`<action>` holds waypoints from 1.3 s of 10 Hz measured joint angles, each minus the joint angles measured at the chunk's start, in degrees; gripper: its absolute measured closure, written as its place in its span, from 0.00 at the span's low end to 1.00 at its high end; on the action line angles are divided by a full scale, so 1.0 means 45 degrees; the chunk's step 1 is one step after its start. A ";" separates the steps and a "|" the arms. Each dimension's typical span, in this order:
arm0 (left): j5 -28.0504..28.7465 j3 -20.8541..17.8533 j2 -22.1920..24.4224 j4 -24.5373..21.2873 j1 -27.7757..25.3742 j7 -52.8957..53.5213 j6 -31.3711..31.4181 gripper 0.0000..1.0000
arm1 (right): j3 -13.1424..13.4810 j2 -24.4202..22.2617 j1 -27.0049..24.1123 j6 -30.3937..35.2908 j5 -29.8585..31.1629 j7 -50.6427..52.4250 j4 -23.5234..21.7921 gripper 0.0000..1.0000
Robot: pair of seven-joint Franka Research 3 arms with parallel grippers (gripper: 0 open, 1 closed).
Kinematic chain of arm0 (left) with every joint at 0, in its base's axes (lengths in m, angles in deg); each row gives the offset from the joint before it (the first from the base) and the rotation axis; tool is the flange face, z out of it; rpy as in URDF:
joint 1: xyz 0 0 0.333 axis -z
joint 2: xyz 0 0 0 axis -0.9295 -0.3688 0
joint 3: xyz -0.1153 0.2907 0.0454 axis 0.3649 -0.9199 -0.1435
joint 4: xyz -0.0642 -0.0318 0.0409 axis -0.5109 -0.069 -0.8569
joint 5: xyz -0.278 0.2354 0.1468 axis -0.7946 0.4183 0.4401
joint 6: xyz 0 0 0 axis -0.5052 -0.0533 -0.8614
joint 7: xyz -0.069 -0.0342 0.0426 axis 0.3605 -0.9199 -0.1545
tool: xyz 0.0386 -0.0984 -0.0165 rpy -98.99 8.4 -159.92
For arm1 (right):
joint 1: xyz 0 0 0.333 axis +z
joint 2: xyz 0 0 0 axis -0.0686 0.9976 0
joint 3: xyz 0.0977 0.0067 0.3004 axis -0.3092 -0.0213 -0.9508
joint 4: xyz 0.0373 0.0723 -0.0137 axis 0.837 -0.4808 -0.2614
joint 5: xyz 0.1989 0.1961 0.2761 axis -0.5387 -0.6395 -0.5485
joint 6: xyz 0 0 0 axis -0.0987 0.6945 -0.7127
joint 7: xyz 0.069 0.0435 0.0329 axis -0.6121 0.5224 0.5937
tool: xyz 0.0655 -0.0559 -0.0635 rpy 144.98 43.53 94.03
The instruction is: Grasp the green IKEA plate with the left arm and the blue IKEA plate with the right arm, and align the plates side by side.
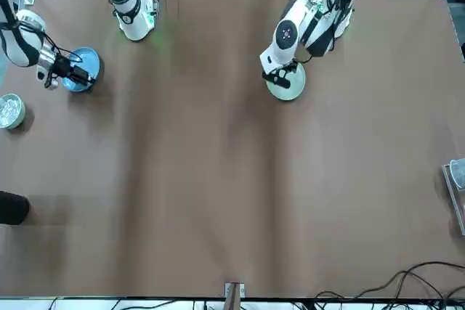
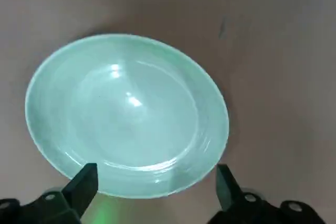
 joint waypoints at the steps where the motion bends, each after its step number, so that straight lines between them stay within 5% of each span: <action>1: 0.0589 -0.0007 -0.0374 0.0000 -0.0003 -0.0420 0.0113 0.01 | -0.0024 0.0009 0.0296 0.0012 -0.0323 0.0006 0.0000 0.04; 13: 0.2387 -0.0088 -0.2113 0.0701 -0.0101 -0.1208 0.0355 0.00 | -0.0067 0.0178 0.3885 0.0591 -0.4801 0.0373 -0.0113 0.04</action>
